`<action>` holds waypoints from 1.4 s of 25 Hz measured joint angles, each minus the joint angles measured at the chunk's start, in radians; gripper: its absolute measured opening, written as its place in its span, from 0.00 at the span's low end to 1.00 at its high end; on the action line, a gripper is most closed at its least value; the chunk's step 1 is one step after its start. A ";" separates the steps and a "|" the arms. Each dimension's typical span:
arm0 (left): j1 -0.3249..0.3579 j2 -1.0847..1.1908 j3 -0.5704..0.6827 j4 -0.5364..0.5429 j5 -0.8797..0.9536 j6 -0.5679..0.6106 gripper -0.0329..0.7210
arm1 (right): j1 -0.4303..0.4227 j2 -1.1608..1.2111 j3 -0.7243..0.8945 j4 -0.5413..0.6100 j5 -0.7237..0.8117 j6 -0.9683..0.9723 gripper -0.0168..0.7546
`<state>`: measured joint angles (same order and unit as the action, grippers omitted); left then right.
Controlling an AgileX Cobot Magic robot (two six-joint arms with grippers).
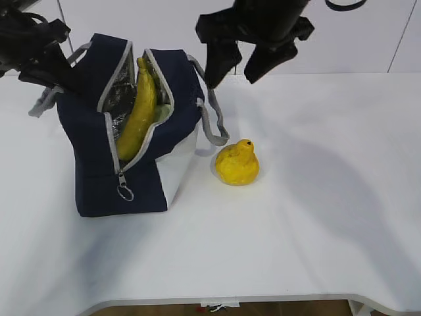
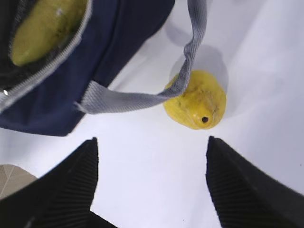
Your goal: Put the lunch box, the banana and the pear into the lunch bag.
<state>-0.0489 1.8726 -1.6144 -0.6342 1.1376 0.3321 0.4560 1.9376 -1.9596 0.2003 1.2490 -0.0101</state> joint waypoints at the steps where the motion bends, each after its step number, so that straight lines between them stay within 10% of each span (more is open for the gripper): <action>1: 0.000 0.000 0.000 0.002 0.000 0.000 0.03 | 0.000 -0.015 0.030 -0.014 0.000 0.000 0.75; 35: 0.000 0.000 0.000 0.043 0.040 0.000 0.03 | -0.008 0.185 0.088 -0.209 -0.011 0.034 0.73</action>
<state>-0.0489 1.8726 -1.6144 -0.5908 1.1773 0.3321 0.4477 2.1223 -1.8712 -0.0084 1.2377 0.0237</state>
